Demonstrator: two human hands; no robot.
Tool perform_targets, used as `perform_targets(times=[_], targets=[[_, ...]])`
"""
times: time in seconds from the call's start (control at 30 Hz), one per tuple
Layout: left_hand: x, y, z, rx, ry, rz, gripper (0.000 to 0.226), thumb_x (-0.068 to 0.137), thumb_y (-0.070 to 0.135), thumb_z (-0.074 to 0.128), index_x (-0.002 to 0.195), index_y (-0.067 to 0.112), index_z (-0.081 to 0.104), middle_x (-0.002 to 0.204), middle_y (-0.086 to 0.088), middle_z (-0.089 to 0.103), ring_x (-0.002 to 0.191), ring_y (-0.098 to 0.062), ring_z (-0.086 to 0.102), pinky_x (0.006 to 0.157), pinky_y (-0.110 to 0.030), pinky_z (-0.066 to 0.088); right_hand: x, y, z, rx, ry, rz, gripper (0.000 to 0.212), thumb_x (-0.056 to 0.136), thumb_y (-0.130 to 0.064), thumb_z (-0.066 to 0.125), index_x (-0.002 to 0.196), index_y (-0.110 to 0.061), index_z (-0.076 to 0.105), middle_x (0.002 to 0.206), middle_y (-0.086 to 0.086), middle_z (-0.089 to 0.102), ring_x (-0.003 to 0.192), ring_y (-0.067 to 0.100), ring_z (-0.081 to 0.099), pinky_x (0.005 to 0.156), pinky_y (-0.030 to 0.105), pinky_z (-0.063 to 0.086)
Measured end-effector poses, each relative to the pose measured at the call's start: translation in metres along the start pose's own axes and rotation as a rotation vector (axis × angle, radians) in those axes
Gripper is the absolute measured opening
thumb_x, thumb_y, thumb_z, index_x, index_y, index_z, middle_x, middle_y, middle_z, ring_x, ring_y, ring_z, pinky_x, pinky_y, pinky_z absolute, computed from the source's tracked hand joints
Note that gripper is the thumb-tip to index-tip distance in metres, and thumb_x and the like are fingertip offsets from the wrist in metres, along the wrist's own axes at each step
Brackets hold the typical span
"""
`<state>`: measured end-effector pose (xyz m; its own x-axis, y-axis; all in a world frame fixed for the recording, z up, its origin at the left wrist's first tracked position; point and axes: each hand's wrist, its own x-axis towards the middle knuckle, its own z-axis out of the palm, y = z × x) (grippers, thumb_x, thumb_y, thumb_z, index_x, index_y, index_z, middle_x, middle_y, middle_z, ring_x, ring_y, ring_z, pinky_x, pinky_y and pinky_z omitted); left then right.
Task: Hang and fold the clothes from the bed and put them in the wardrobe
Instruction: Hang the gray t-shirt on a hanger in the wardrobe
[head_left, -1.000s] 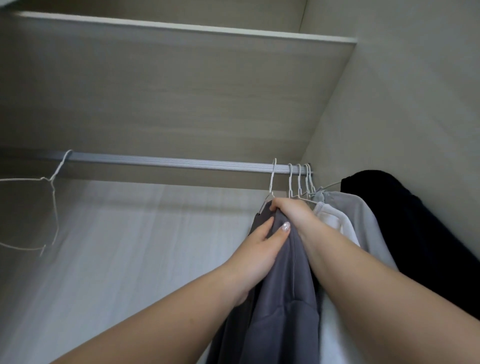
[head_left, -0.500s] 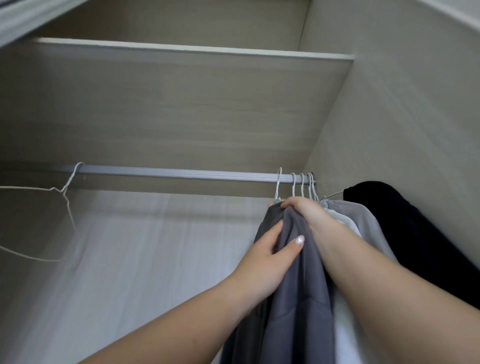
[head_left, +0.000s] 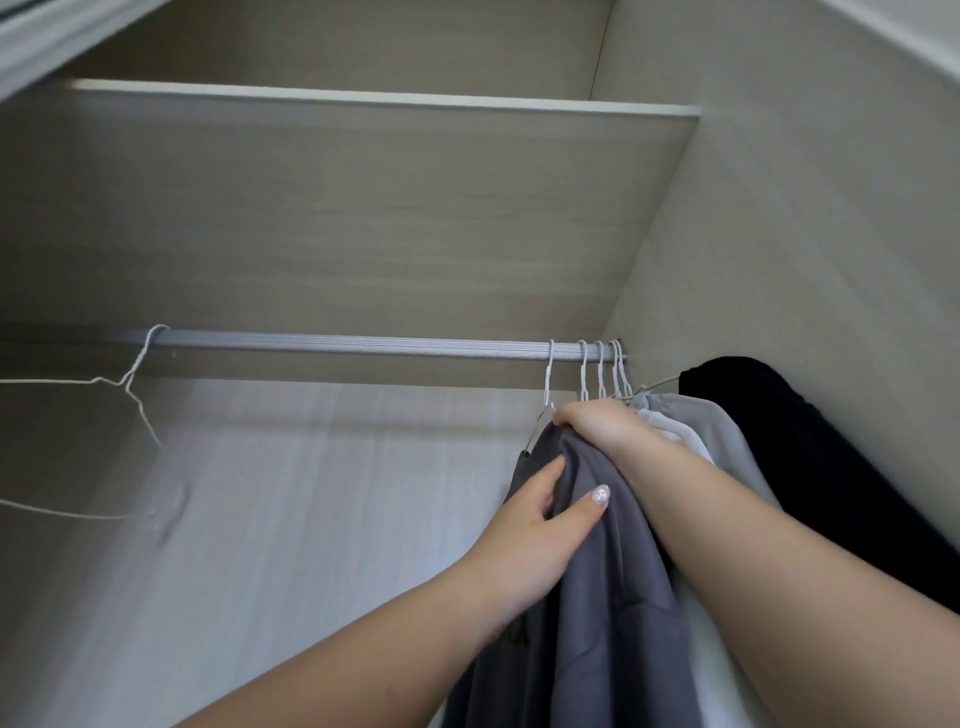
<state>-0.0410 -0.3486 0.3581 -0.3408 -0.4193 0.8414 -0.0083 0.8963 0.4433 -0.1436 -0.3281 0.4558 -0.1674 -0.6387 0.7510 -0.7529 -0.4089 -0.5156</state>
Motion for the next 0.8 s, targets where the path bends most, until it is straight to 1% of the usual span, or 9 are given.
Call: perform_targets(times=[0.07,0.13,0.2,0.27,0.37,0.43,0.6,0.73,0.8], targets=[[-0.003,0.0,-0.001,-0.009,-0.001,-0.037,0.045,0.095,0.03,0.056,0.138,0.033,0.044,0.122,0.011,0.063,0.111,0.0,0.06,0.102,-0.023,0.045,0.002,0.0,0.004,-0.257,0.193,-0.129,0.02,0.089,-0.023,0.048,0.093,-0.009,0.061,0.096,0.01,0.057,0.099,0.029,0.053,0.069,0.029,0.041],[-0.01,0.001,-0.005,-0.022,0.024,-0.068,0.041,0.096,0.027,0.056,0.135,0.03,0.047,0.112,0.01,0.067,0.101,0.001,0.064,0.094,-0.02,0.049,-0.005,-0.007,0.012,-0.43,0.373,-0.35,0.035,0.088,-0.027,0.049,0.118,-0.016,0.06,0.122,0.009,0.053,0.117,0.03,0.047,0.089,0.036,0.042],[-0.02,0.0,-0.014,-0.055,0.073,-0.111,0.033,0.096,0.026,0.054,0.129,0.03,0.049,0.11,0.009,0.069,0.098,0.001,0.065,0.092,-0.023,0.05,-0.02,-0.023,0.022,-0.397,0.44,-0.574,0.04,0.091,-0.029,0.048,0.129,-0.021,0.055,0.131,0.006,0.049,0.121,0.028,0.045,0.097,0.037,0.04],[-0.035,-0.006,-0.028,-0.054,0.147,-0.181,0.033,0.096,0.03,0.053,0.128,0.032,0.048,0.113,0.009,0.068,0.101,-0.001,0.063,0.094,-0.029,0.05,-0.035,-0.043,0.034,-0.326,0.341,-0.667,0.04,0.093,-0.031,0.046,0.132,-0.023,0.053,0.136,0.003,0.047,0.124,0.023,0.045,0.099,0.035,0.039],[-0.07,-0.021,-0.058,-0.039,0.277,-0.285,0.039,0.094,0.034,0.056,0.132,0.029,0.049,0.114,0.008,0.066,0.103,-0.001,0.062,0.095,-0.03,0.05,-0.051,-0.056,0.063,-0.272,0.168,-0.702,0.043,0.094,-0.031,0.045,0.136,-0.023,0.05,0.144,-0.001,0.044,0.13,0.019,0.042,0.104,0.033,0.037],[-0.099,-0.029,-0.078,-0.04,0.362,-0.342,0.036,0.094,0.032,0.057,0.129,0.03,0.051,0.112,0.007,0.068,0.102,-0.002,0.064,0.095,-0.031,0.051,-0.063,-0.058,0.083,-0.185,0.086,-0.706,0.044,0.094,-0.033,0.046,0.137,-0.024,0.049,0.144,0.0,0.045,0.13,0.018,0.043,0.105,0.031,0.036],[-0.195,-0.035,-0.119,0.01,0.563,-0.447,0.026,0.093,0.027,0.058,0.118,0.034,0.055,0.102,0.009,0.073,0.098,-0.004,0.068,0.095,-0.035,0.052,-0.115,-0.053,0.155,0.262,-0.243,-0.643,0.043,0.094,-0.029,0.051,0.137,-0.025,0.049,0.137,-0.004,0.053,0.125,0.009,0.048,0.104,0.025,0.035],[-0.28,-0.031,-0.143,0.098,0.702,-0.567,0.024,0.095,0.027,0.056,0.119,0.03,0.057,0.105,0.009,0.073,0.101,-0.004,0.067,0.086,-0.029,0.051,-0.18,-0.049,0.219,0.629,-0.575,-0.541,0.04,0.093,-0.021,0.056,0.133,-0.023,0.053,0.129,-0.006,0.057,0.113,0.002,0.054,0.096,0.015,0.039],[-0.328,-0.021,-0.153,0.159,0.805,-0.634,0.026,0.094,0.027,0.056,0.12,0.026,0.057,0.106,0.007,0.073,0.102,-0.005,0.066,0.084,-0.028,0.051,-0.22,-0.051,0.251,0.745,-0.742,-0.52,0.034,0.093,-0.019,0.056,0.127,-0.024,0.057,0.123,-0.007,0.059,0.109,0.001,0.056,0.095,0.014,0.041]])
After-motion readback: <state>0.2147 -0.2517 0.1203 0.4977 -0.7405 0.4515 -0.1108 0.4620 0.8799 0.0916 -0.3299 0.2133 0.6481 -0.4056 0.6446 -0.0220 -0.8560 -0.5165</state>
